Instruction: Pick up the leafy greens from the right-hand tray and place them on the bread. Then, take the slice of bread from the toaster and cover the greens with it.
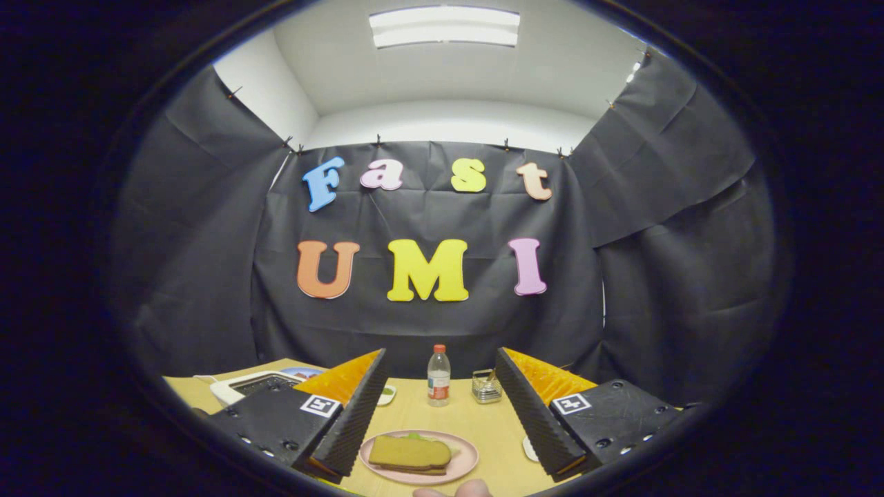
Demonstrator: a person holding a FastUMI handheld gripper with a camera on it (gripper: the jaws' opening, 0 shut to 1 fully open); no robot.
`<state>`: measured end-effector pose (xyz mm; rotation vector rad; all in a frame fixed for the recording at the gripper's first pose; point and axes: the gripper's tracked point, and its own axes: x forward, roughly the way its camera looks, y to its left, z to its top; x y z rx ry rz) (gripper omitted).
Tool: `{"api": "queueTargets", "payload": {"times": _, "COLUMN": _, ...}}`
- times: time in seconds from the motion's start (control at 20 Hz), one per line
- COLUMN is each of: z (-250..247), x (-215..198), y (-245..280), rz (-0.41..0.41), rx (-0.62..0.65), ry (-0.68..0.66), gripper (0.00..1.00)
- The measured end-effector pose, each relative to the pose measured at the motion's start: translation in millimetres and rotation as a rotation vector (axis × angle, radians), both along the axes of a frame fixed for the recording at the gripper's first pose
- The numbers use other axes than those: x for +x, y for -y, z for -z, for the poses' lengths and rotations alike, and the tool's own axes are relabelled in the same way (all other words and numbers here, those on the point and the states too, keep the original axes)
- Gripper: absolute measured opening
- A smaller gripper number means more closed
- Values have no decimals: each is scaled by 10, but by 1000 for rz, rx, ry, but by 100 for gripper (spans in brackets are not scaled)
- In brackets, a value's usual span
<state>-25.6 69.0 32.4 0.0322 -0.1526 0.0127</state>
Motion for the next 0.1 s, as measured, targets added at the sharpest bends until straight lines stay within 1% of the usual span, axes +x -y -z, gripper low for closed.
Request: {"api": "queueTargets", "payload": {"times": 0.1, "z": 71, "x": 14, "y": -122, "rz": -14, "rx": -21, "ry": -11, "gripper": 95}}
